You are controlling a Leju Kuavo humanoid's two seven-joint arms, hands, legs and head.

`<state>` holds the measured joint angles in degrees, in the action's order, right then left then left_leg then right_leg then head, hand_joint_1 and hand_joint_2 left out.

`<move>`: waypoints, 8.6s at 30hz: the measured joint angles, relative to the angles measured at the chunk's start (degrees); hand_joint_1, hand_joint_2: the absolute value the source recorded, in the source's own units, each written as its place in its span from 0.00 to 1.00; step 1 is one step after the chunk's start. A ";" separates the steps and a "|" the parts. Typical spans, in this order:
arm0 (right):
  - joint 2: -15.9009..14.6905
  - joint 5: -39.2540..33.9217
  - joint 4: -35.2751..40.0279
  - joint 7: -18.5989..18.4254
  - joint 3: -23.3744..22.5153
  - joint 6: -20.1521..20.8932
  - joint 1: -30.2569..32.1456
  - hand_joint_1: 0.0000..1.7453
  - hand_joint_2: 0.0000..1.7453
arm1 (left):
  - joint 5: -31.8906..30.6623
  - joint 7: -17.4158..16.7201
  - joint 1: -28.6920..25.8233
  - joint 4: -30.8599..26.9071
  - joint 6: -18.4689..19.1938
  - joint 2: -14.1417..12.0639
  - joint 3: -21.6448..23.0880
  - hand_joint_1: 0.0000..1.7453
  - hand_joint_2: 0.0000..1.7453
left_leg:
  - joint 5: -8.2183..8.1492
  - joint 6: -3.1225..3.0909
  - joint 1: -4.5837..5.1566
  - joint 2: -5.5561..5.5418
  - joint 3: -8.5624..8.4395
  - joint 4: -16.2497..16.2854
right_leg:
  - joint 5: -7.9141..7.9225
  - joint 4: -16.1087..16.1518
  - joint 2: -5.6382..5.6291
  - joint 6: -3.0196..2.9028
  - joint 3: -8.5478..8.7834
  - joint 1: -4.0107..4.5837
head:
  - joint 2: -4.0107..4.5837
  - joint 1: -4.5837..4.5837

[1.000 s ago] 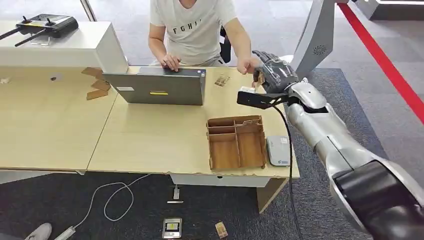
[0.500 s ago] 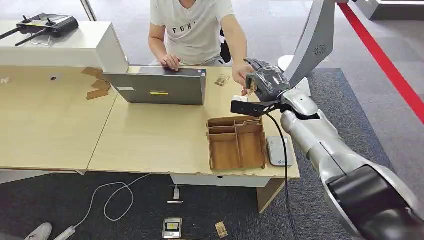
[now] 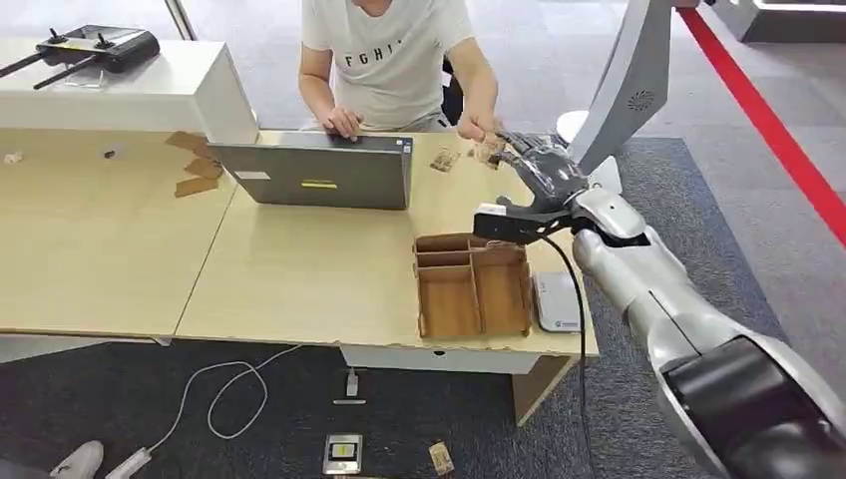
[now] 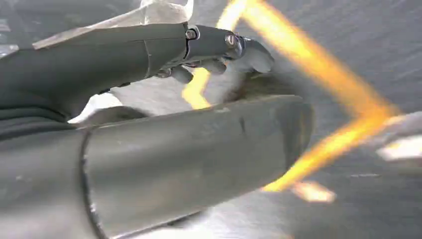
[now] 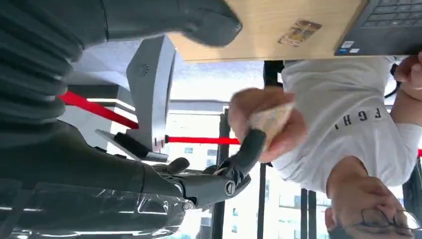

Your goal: Pass the card to the sensor for recognition and then transmit it.

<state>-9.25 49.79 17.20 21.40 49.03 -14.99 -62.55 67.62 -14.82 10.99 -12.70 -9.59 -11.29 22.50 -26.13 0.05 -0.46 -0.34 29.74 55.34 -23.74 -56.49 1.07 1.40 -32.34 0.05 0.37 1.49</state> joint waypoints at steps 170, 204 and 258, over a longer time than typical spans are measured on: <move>-1.05 -2.84 19.55 3.65 2.95 6.14 12.14 0.00 1.00 | -11.74 1.85 15.04 -1.38 -5.38 1.83 -13.12 0.00 0.00 | 0.09 0.12 0.01 0.33 0.18 -0.03 | 0.21 -0.13 -0.39 -0.19 -0.40 -0.02 | 0.00 -0.07; 0.96 -0.46 4.26 1.90 3.78 8.81 6.85 0.00 1.00 | -10.03 3.91 15.05 -1.75 -7.22 1.79 -13.01 0.00 0.00 | 0.09 0.12 0.01 0.32 0.18 -0.03 | 0.23 -0.12 -0.39 -0.18 -0.41 -0.03 | 0.00 -0.07; -1.92 3.87 2.40 -0.48 2.12 10.01 4.21 0.00 1.00 | -10.95 0.83 13.58 -2.01 -7.85 -0.38 -13.14 0.00 0.00 | 0.09 0.12 0.02 0.32 0.19 -0.01 | 0.23 -0.11 -0.39 -0.17 -0.43 -0.03 | 0.00 -0.07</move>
<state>-11.17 53.66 19.61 20.92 51.15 -4.98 -58.34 56.67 -13.99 24.58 -14.71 -17.44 -11.67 9.35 -26.04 0.17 -0.44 -0.02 29.92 55.33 -23.51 -56.60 0.68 1.23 -32.77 0.02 0.37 1.42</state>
